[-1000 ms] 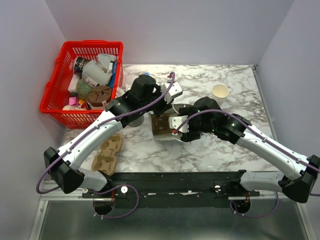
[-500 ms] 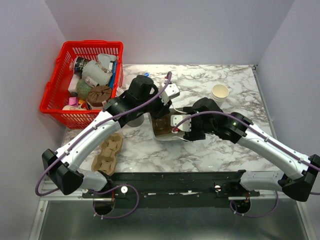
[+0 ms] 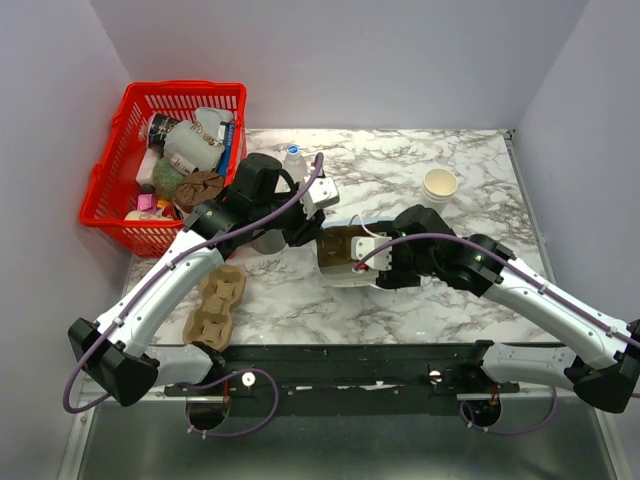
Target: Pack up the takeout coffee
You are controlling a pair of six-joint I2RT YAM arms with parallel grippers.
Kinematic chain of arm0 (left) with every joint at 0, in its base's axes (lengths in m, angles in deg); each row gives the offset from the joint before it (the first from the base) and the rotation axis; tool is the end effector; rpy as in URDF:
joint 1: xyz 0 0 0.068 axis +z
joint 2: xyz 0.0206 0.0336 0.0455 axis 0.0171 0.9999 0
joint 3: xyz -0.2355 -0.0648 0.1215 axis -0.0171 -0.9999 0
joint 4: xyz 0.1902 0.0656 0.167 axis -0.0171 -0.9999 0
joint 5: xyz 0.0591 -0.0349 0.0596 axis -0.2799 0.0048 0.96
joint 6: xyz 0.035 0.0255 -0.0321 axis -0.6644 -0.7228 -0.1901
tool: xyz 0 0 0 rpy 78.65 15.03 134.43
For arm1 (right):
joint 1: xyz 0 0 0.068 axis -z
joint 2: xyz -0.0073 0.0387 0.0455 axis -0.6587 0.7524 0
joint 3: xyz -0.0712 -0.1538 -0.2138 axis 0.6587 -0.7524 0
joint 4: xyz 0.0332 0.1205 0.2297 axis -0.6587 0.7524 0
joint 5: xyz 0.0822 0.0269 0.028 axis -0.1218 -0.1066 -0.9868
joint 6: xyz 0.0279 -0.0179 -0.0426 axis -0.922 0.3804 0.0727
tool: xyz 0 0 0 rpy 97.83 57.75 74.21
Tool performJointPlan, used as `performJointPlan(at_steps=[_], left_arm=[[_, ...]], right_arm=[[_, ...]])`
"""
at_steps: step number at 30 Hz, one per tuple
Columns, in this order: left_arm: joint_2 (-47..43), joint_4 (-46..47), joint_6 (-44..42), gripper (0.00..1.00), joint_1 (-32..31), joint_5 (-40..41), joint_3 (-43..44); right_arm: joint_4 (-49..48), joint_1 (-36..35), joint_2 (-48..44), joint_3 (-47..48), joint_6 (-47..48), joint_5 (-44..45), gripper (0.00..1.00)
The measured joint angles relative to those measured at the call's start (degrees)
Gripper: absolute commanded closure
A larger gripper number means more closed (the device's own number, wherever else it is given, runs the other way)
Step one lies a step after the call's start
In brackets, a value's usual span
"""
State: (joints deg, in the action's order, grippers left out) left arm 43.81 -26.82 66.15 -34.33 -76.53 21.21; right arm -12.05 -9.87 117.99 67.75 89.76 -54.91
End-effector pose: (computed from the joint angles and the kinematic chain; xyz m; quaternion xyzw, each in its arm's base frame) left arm 0.2035 -0.1654 0.3875 0.5053 0.6951 -0.2795 0.4282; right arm 0.1429 0.1686 0.3367 -0.6976 0.6149 -0.0631 0.3624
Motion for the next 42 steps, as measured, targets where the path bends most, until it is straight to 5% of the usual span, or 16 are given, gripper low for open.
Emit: performJointPlan(at_steps=[13,32,42], left_arm=[[3.0,4.3,0.5,1.00,0.1,-5.0,-1.3],[1.7,12.3,8.5,1.00,0.1,-5.7,-5.5],[0.9,13.6,8.5,1.00,0.1,-5.7,-6.5]], right_arm=[[1.3,0.0,4.9,6.4,-1.6,1.1,0.99],[6.8,-2.2,10.4,16.3,-3.9,4.2,0.99],[4.8,-2.2,12.0,12.4,-3.1,1.1,0.99]])
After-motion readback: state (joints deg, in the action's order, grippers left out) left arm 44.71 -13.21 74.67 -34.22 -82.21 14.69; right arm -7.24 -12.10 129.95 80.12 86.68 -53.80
